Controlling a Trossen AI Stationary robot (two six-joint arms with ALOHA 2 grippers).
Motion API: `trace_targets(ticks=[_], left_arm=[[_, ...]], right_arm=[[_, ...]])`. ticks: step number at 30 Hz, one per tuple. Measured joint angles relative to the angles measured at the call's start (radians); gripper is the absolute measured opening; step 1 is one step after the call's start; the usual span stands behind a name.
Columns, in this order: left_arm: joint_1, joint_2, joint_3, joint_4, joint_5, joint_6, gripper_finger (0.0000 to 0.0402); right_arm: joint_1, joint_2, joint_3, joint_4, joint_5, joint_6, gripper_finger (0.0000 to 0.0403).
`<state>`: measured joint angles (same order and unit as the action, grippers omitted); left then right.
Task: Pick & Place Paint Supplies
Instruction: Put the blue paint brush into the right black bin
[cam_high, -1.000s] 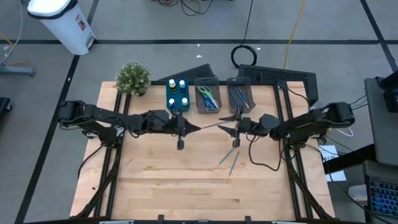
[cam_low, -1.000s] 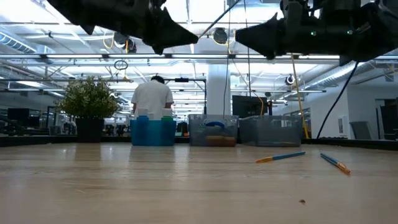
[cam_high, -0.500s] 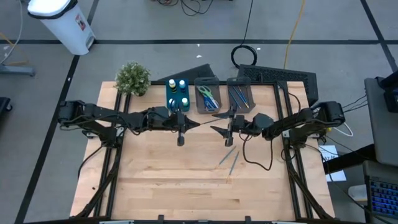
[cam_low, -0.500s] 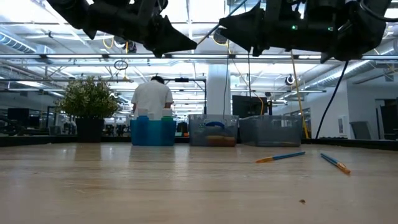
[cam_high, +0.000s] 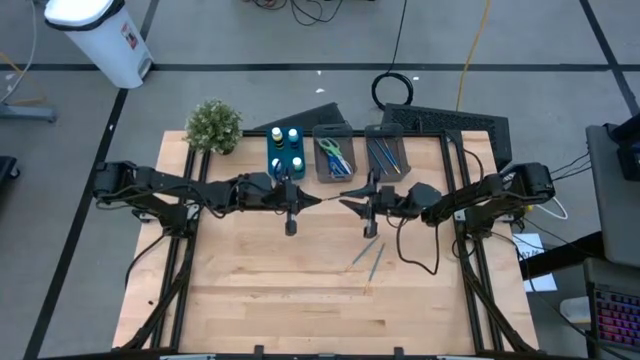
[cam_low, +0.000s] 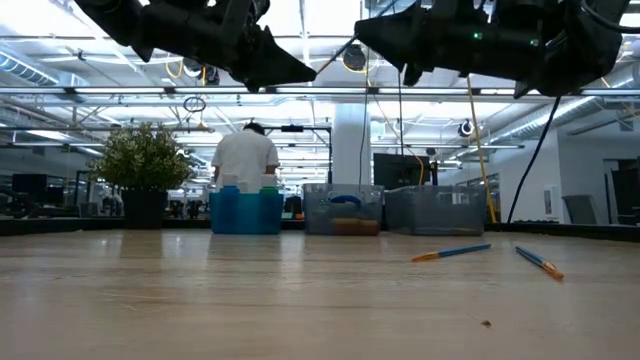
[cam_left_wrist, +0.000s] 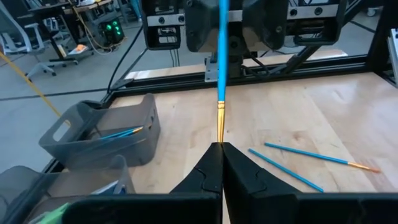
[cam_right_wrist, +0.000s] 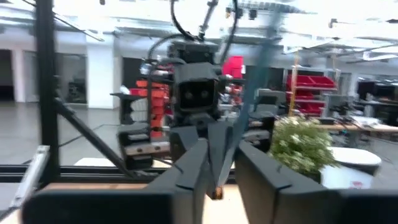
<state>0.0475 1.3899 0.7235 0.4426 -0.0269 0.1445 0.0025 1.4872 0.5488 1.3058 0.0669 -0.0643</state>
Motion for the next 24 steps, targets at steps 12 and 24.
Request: trace_targets(ticks=[12,24], left_arm=[[-0.022,0.0,0.0,-0.021,-0.012,-0.136,0.0025],[-0.123,-0.047,0.002,-0.075,-0.263,-0.106,0.0248]], right_arm=[[-0.006,-0.001,0.0,-0.017,-0.042,0.079,0.0005],[-0.196,-0.269,0.0,-0.482,-0.044,0.147,0.0002]])
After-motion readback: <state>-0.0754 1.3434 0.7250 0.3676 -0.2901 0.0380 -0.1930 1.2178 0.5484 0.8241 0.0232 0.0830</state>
